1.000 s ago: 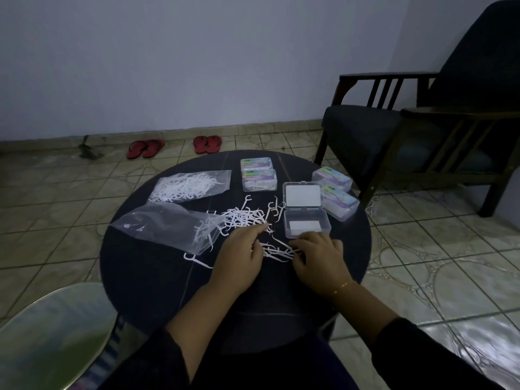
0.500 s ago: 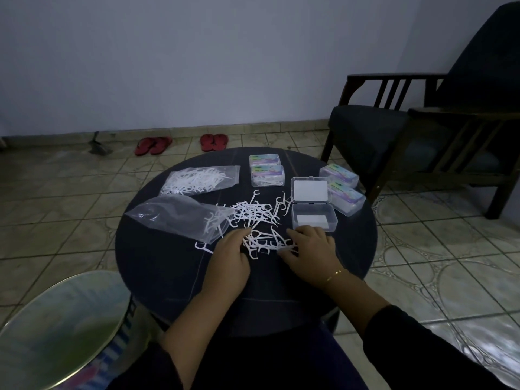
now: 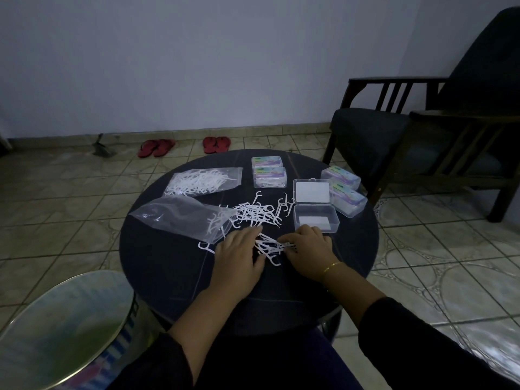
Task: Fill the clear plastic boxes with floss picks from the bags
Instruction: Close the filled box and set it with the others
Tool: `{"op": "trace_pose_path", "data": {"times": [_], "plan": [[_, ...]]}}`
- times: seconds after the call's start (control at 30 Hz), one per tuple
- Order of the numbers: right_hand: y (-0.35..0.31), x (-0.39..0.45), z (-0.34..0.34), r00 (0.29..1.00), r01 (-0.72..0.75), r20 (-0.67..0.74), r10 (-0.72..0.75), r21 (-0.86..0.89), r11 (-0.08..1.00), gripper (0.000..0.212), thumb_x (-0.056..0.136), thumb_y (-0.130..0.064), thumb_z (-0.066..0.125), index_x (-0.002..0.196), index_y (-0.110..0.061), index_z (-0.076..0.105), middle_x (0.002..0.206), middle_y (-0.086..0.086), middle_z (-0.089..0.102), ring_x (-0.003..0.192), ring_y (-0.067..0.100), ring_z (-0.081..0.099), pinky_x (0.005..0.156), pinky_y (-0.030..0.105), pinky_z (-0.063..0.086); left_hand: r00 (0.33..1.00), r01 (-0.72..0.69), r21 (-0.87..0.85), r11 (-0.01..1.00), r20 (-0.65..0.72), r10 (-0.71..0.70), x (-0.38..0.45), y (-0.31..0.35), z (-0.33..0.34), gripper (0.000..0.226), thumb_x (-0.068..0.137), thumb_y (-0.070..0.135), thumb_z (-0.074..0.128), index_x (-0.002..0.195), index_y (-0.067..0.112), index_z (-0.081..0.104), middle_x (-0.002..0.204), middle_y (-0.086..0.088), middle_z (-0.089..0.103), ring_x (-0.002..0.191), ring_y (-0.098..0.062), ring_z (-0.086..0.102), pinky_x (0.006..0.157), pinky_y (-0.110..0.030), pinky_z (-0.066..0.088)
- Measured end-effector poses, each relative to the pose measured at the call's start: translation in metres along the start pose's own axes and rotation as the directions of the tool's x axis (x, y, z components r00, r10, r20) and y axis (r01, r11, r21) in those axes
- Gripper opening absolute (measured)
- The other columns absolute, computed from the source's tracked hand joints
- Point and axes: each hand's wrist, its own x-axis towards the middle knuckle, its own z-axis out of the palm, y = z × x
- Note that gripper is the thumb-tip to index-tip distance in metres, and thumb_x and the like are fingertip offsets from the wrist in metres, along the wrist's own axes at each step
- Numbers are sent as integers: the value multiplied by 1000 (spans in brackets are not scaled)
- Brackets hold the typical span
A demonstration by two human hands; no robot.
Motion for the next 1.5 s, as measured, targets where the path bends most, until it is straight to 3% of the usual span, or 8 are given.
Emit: {"op": "trace_pose_path", "data": {"times": [0.07, 0.13, 0.3, 0.53, 0.7, 0.8, 1.13, 1.5], "plan": [[0, 0, -1, 1000, 11, 14, -11, 7, 1000, 34, 95, -33, 45, 128, -40, 53, 123, -1, 45, 123, 19, 35, 104, 38, 26, 994, -50, 32, 998, 98, 46, 5, -1, -5, 61, 95, 31, 49, 149, 31, 21, 155, 13, 23, 142, -10, 13, 111, -34, 12], [1, -1, -3, 999, 21, 38, -21, 11, 1000, 37, 93, -33, 48, 129, -39, 52, 124, -1, 44, 124, 19, 34, 104, 39, 26, 987, -59, 40, 997, 152, 52, 6, 1, -7, 59, 96, 29, 44, 150, 30, 19, 152, 10, 30, 143, -9, 10, 111, -33, 9], [5, -3, -9, 995, 79, 64, -74, -79, 994, 38, 95, -41, 48, 132, -35, 53, 131, -2, 44, 127, 19, 32, 105, 38, 27, 992, -104, 56, 993, 79, 99, 3, -3, -1, 53, 96, 30, 46, 147, 30, 30, 140, 13, 44, 136, -8, 22, 109, -32, 11], [3, -4, -11, 967, 245, 39, -252, -418, 875, 34, 98, -32, 41, 129, -29, 56, 132, 0, 48, 123, 24, 37, 97, 40, 30, 991, -136, -17, 991, -24, 135, 4, -10, 5, 47, 92, 34, 58, 137, 30, 48, 110, 20, 59, 121, -6, 39, 94, -19, 10], [2, -1, -20, 961, 276, 101, -259, -466, 841, 34, 96, -40, 44, 121, -24, 61, 130, 0, 49, 123, 24, 36, 97, 41, 30, 977, -153, 6, 988, -147, 153, 3, -13, 7, 25, 79, 33, 74, 104, 29, 73, 91, 16, 70, 97, -9, 57, 84, -20, 17], [1, -1, -24, 960, 278, 110, -257, -480, 832, 33, 97, -37, 43, 120, -21, 61, 128, 0, 52, 122, 23, 37, 96, 40, 31, 970, -164, 15, 986, -178, 164, 2, -14, 8, 14, 73, 31, 78, 87, 31, 76, 80, 19, 70, 85, -9, 61, 80, -20, 18], [-1, -5, -21, 962, 262, 69, -263, -494, 829, 33, 97, -29, 38, 118, -15, 60, 122, 3, 53, 118, 23, 40, 95, 37, 30, 970, -180, 119, 976, -146, 196, 2, -13, 10, 16, 77, 36, 63, 85, 30, 76, 79, 17, 69, 78, -13, 61, 74, -30, 33], [9, -2, -33, 982, 171, 161, -101, -513, 841, 38, 92, -40, 50, 120, -16, 59, 128, 6, 53, 125, 26, 38, 103, 45, 29, 980, -154, 137, 978, -107, 169, 3, -15, 11, 21, 83, 41, 60, 92, 31, 76, 84, 15, 67, 87, -15, 60, 78, -31, 30]]}}
